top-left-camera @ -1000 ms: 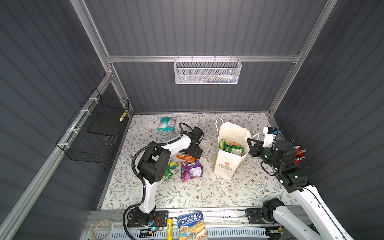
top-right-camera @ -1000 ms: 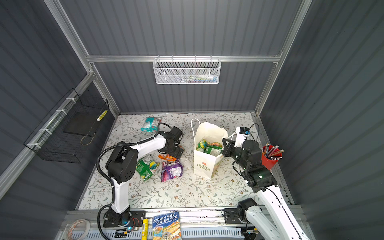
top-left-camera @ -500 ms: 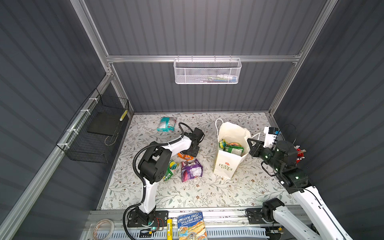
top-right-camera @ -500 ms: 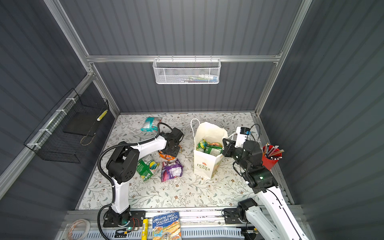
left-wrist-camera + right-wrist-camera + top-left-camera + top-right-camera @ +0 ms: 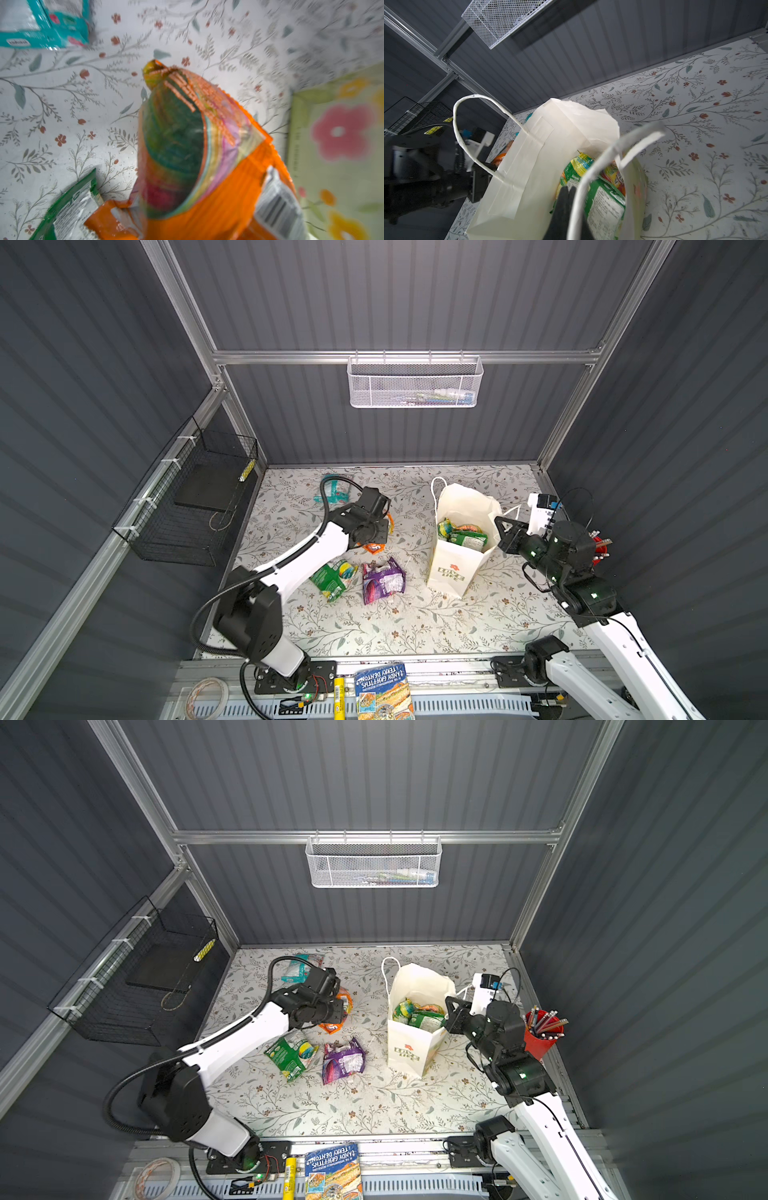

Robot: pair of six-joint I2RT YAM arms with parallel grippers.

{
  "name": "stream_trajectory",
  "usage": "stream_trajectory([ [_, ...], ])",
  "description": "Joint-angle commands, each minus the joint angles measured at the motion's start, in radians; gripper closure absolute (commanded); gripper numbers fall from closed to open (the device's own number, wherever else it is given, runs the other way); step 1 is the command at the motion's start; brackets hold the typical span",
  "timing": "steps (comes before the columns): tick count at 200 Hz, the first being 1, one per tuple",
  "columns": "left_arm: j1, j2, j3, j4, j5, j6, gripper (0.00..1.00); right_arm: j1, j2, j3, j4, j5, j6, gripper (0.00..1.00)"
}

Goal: Place the snacks into the paper bag
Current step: 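Lift the orange packet with the left gripper over the bag opening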

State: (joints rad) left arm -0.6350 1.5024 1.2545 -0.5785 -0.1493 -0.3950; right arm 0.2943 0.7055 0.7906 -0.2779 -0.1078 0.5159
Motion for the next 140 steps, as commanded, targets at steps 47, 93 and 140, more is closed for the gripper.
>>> stream_trajectory([
  [47,-0.012,-0.115,0.333,0.011,0.253,-0.056,0.74,-0.003,-0.008,-0.008,-0.010,0.004,-0.007,1.00],
  [93,-0.166,0.055,0.707,-0.075,0.227,0.020,0.72,-0.003,-0.018,-0.004,-0.016,-0.004,-0.015,1.00],
  [140,-0.330,0.300,1.008,-0.188,0.175,0.108,0.71,-0.003,-0.046,-0.004,-0.017,0.000,-0.021,1.00],
])
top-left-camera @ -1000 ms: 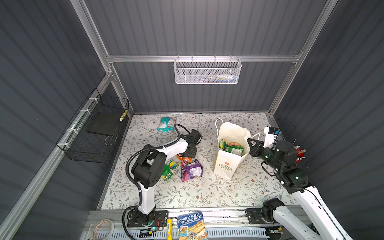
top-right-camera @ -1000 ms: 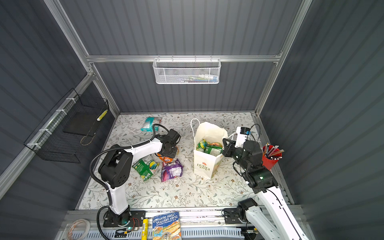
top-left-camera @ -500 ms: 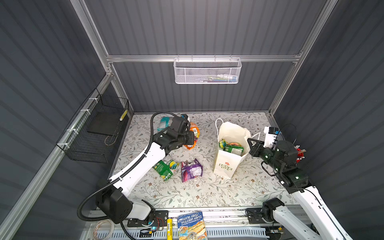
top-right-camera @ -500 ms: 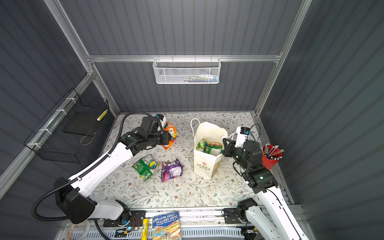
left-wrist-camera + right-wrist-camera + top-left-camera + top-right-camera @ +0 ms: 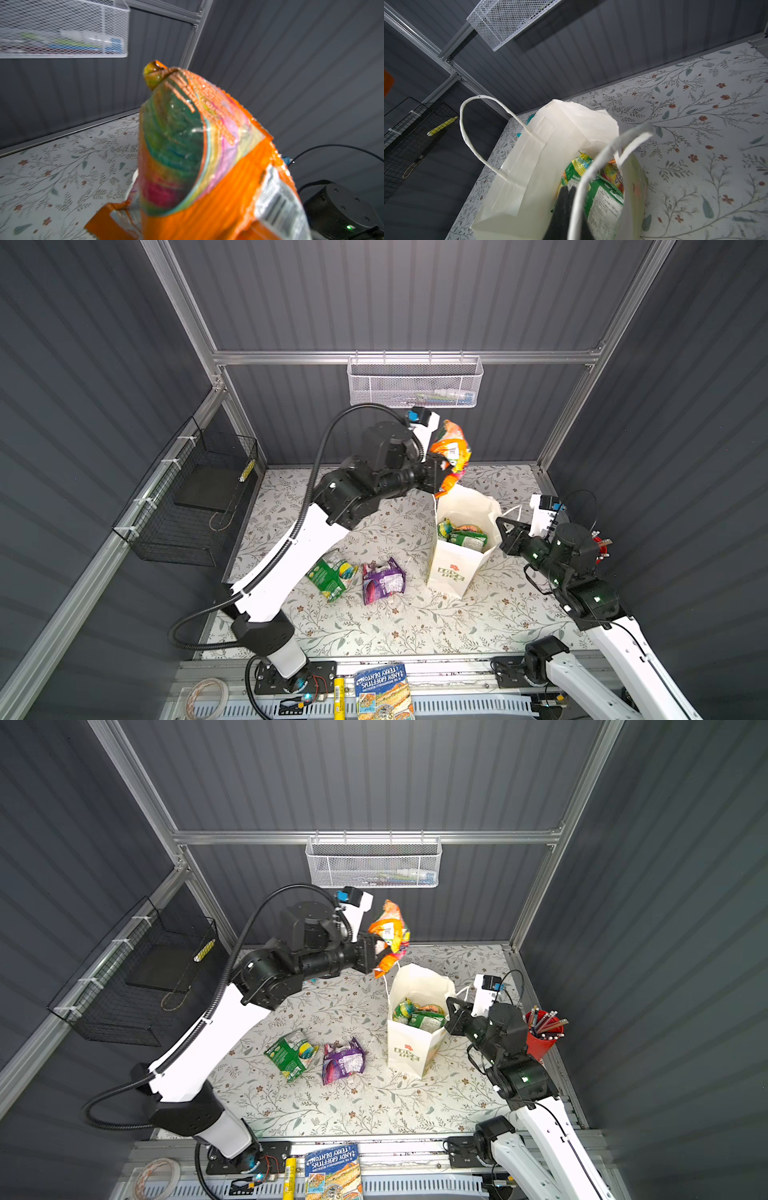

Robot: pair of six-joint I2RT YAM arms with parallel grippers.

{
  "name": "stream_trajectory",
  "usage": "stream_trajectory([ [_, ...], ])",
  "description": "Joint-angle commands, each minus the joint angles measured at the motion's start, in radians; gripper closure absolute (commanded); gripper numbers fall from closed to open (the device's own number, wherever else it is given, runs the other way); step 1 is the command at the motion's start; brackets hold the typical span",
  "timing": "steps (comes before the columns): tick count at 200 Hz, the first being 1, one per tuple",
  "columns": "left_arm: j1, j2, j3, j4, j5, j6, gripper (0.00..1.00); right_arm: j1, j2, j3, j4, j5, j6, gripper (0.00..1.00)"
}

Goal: Place the snacks into the paper bag
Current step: 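Lift the orange packet with the left gripper over the bag opening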

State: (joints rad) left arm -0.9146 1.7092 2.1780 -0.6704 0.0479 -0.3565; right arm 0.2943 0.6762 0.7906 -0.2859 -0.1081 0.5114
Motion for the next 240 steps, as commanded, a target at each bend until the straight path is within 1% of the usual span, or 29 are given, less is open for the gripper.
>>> stream_trajectory([
  [1,-0.053,0.100,0.088,-0.098,-0.024,0.072,0.71,-0.003,-0.016,-0.004,-0.010,0.001,-0.016,1.00],
  [30,-0.098,0.238,0.212,-0.191,-0.053,0.107,0.71,-0.003,-0.021,-0.004,-0.006,-0.004,-0.018,1.00],
  [40,-0.104,0.270,0.232,-0.215,-0.064,0.108,0.71,-0.003,-0.023,-0.004,-0.008,-0.002,-0.018,1.00],
  [96,-0.107,0.379,0.250,-0.314,-0.160,0.143,0.71,-0.003,-0.027,-0.002,-0.010,0.001,-0.020,1.00],
  [139,-0.107,0.430,0.259,-0.329,-0.222,0.178,0.70,-0.003,-0.032,-0.002,-0.005,-0.017,-0.023,1.00],
  [195,-0.113,0.526,0.306,-0.337,-0.274,0.172,0.69,-0.003,-0.052,-0.011,0.019,-0.051,-0.025,1.00],
  [205,-0.115,0.538,0.308,-0.373,-0.294,0.171,0.69,-0.003,-0.053,-0.013,0.020,-0.049,-0.025,1.00],
  [214,-0.115,0.544,0.294,-0.369,-0.301,0.172,0.69,-0.003,-0.053,-0.013,0.019,-0.047,-0.026,1.00],
  [228,-0.115,0.555,0.267,-0.350,-0.299,0.171,0.64,-0.003,-0.051,-0.013,0.021,-0.052,-0.027,1.00],
  [240,-0.115,0.579,0.278,-0.350,-0.286,0.171,0.62,-0.003,-0.052,-0.013,0.022,-0.052,-0.026,1.00],
])
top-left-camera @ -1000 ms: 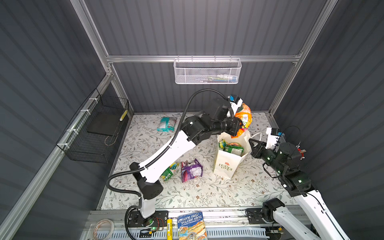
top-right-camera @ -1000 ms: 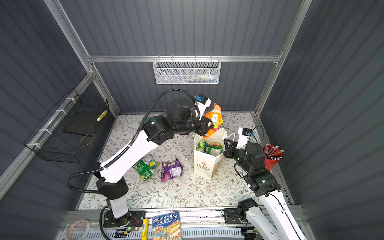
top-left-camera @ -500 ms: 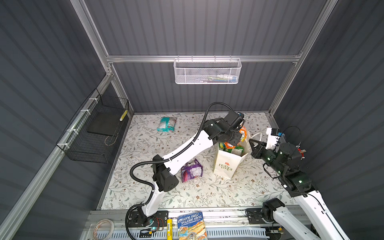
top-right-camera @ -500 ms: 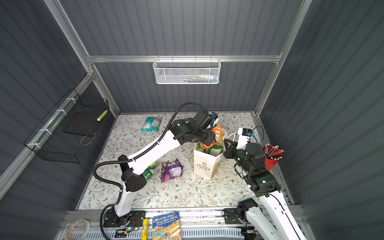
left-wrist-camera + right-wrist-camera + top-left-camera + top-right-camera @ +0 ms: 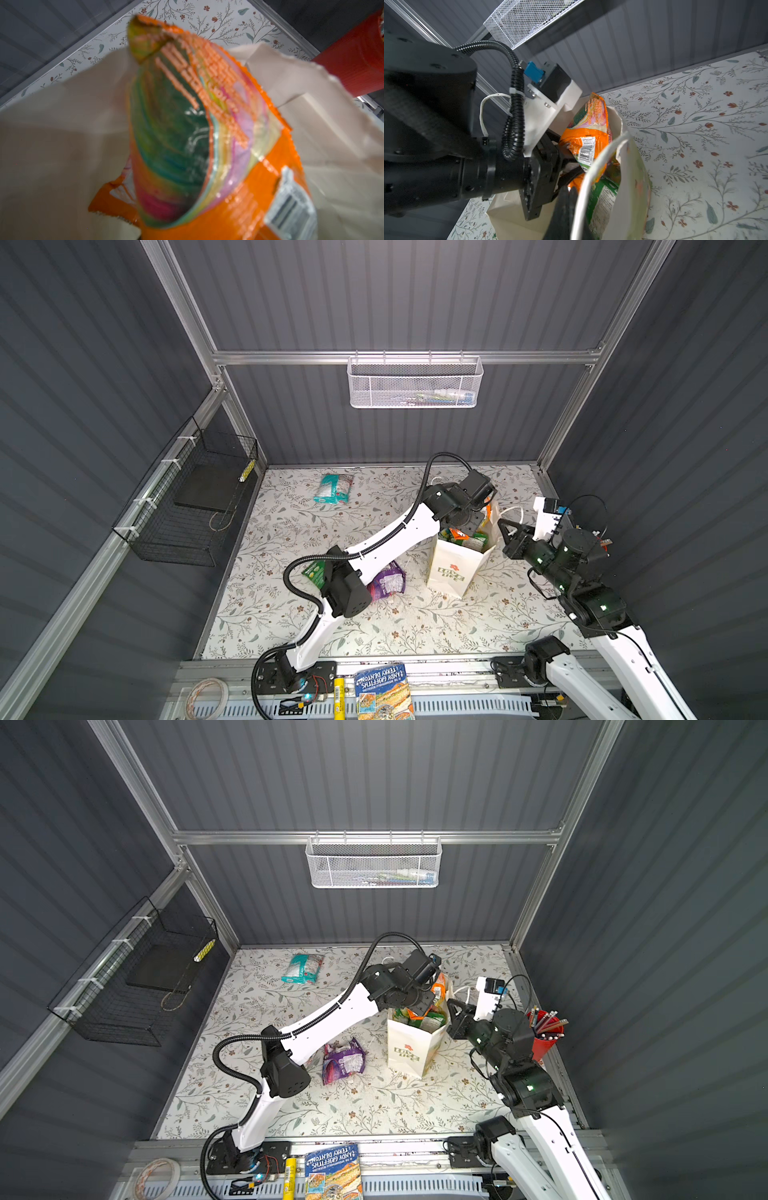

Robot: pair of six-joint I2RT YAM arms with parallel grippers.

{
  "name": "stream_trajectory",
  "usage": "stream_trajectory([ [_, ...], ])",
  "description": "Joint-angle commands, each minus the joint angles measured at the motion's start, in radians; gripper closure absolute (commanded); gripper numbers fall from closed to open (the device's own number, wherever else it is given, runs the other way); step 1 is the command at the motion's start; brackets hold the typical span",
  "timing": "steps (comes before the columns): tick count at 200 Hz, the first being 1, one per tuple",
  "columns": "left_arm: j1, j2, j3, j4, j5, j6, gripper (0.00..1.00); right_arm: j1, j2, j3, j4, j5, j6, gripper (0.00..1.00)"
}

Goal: Place the snacks into the paper bag
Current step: 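Lift the orange packet with the left gripper over the bag opening, then lower the orange packet into the bag and open the left gripper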

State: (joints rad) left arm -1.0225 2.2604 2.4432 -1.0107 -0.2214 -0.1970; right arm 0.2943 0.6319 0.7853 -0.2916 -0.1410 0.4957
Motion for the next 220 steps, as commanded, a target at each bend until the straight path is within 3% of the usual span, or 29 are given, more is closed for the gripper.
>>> stream_trajectory([
  [1,-0.007,0.029,0.015,-0.009,-0.016,0.011,0.62,-0.003,-0.007,-0.008,0.028,-0.019,-0.011,1.00],
  [31,-0.007,0.057,0.050,-0.029,-0.018,-0.010,0.63,-0.003,-0.007,-0.008,0.024,-0.007,-0.013,1.00],
  [95,-0.038,-0.187,-0.198,0.085,-0.004,-0.028,0.68,-0.003,-0.007,-0.004,0.016,0.005,-0.014,1.00],
  [138,-0.057,-0.147,-0.146,0.042,-0.047,-0.016,0.67,-0.003,-0.003,-0.006,0.016,0.004,-0.011,1.00],
  [158,-0.057,-0.124,-0.128,0.040,-0.090,-0.015,0.54,-0.003,-0.007,-0.004,0.017,0.002,-0.013,1.00],
  [180,-0.057,-0.122,-0.061,0.017,-0.035,-0.013,0.40,-0.003,-0.005,-0.006,0.017,0.004,-0.013,1.00],
  [220,-0.057,-0.269,-0.122,0.097,0.041,0.008,0.14,-0.003,-0.003,-0.006,0.016,0.004,-0.014,1.00],
])
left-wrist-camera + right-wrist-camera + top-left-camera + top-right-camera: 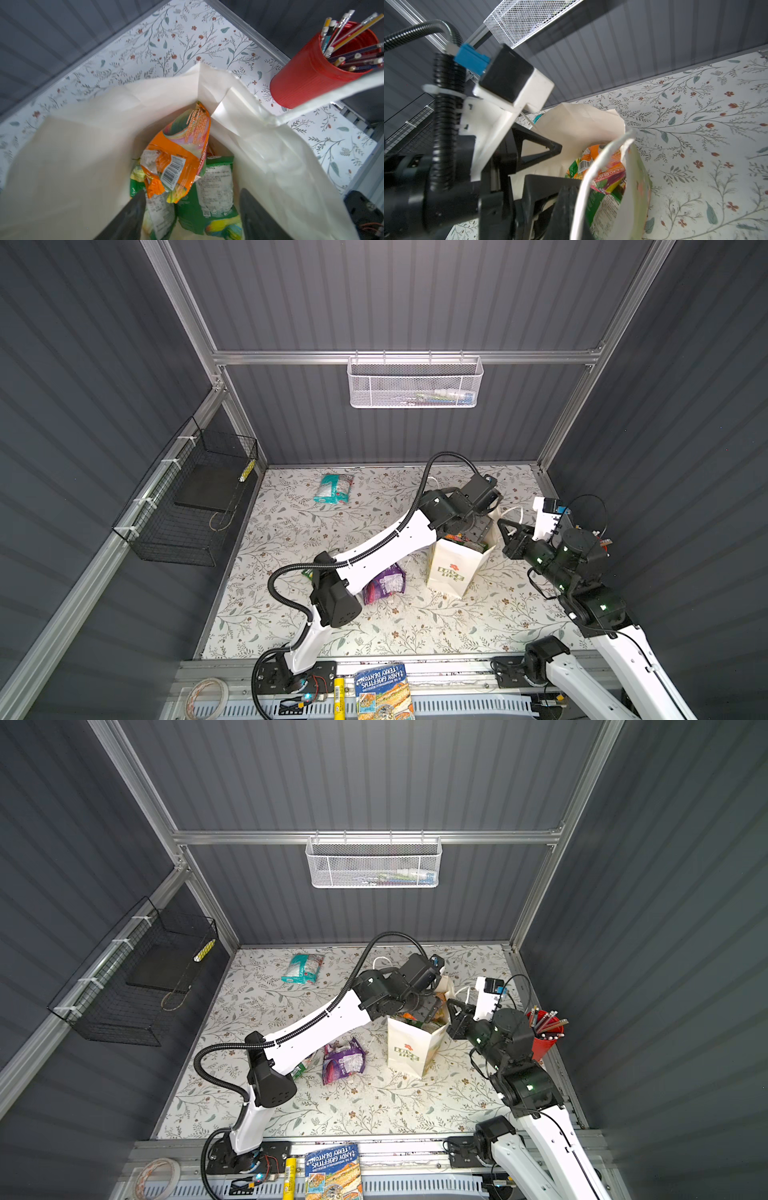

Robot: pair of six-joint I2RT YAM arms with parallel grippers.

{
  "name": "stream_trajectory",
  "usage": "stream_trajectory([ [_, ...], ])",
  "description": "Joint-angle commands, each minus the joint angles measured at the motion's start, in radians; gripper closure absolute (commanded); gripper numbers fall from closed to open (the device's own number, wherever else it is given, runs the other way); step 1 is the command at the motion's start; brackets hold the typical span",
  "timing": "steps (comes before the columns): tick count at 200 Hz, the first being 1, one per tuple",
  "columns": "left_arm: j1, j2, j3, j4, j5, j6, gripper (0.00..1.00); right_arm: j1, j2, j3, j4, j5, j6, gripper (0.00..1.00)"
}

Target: Place the snacks into the paper bag

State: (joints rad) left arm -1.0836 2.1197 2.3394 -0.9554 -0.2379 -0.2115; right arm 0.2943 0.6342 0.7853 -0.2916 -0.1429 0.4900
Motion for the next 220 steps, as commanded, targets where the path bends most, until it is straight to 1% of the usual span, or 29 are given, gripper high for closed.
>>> stream_trajectory([
  [1,0.004,-0.134,-0.022,0.045,0.058,0.023,0.13,-0.003,-0.005,-0.005,0.016,0.006,-0.008,1.00],
  [17,0.004,-0.209,-0.078,0.074,0.067,0.027,0.01,-0.003,-0.005,-0.005,0.015,0.006,-0.008,1.00],
  [27,0.004,-0.258,-0.109,0.082,0.056,0.026,0.00,-0.004,-0.004,-0.004,0.014,0.009,-0.008,1.00],
  [40,0.004,-0.322,-0.157,0.089,0.015,0.026,0.00,-0.003,0.001,-0.004,0.012,0.014,-0.008,1.00],
  [66,0.004,-0.438,-0.278,0.112,-0.137,0.033,0.00,-0.003,0.009,0.001,0.009,0.010,-0.006,1.00],
  [83,0.007,-0.462,-0.314,0.087,-0.268,0.029,0.00,-0.003,0.010,0.003,0.008,0.010,-0.004,1.00],
  [91,0.020,-0.458,-0.312,0.060,-0.295,0.018,0.00,-0.003,0.012,0.005,0.005,0.005,-0.005,1.00],
  [103,0.050,-0.443,-0.311,0.038,-0.265,0.008,0.00,-0.003,0.009,0.007,0.003,0.003,-0.004,1.00],
  [130,0.137,-0.391,-0.302,0.035,-0.097,-0.012,0.00,-0.003,0.004,0.017,-0.007,-0.002,-0.007,1.00],
  [144,0.175,-0.356,-0.285,0.035,-0.041,-0.022,0.04,-0.003,0.006,0.024,-0.011,-0.010,-0.009,1.00],
  [154,0.191,-0.331,-0.270,0.035,-0.015,-0.025,0.09,-0.003,0.010,0.031,-0.015,-0.012,-0.012,1.00],
  [159,0.198,-0.319,-0.262,0.033,0.000,-0.026,0.15,-0.003,0.013,0.036,-0.017,-0.011,-0.012,1.00],
  [164,0.202,-0.306,-0.253,0.030,0.012,-0.027,0.24,-0.003,0.018,0.039,-0.018,-0.011,-0.013,1.00],
  [171,0.210,-0.291,-0.236,0.027,0.026,-0.031,0.44,-0.003,0.027,0.046,-0.020,-0.009,-0.014,1.00],
  [178,0.218,-0.270,-0.215,0.019,0.035,-0.036,0.61,-0.003,0.041,0.057,-0.021,-0.009,-0.015,1.00],
  [191,0.225,-0.235,-0.167,0.006,0.051,-0.041,0.87,-0.003,0.076,0.082,-0.017,-0.012,-0.009,1.00],
  [196,0.226,-0.226,-0.149,0.006,0.052,-0.042,0.94,-0.003,0.096,0.092,-0.012,-0.015,-0.004,1.00],
  [203,0.227,-0.216,-0.133,0.015,0.052,-0.046,1.00,-0.003,0.127,0.113,-0.001,-0.016,0.000,1.00],
  [220,0.227,-0.209,-0.118,0.046,0.064,-0.058,1.00,-0.003,0.224,0.196,0.008,-0.029,0.001,1.00],
])
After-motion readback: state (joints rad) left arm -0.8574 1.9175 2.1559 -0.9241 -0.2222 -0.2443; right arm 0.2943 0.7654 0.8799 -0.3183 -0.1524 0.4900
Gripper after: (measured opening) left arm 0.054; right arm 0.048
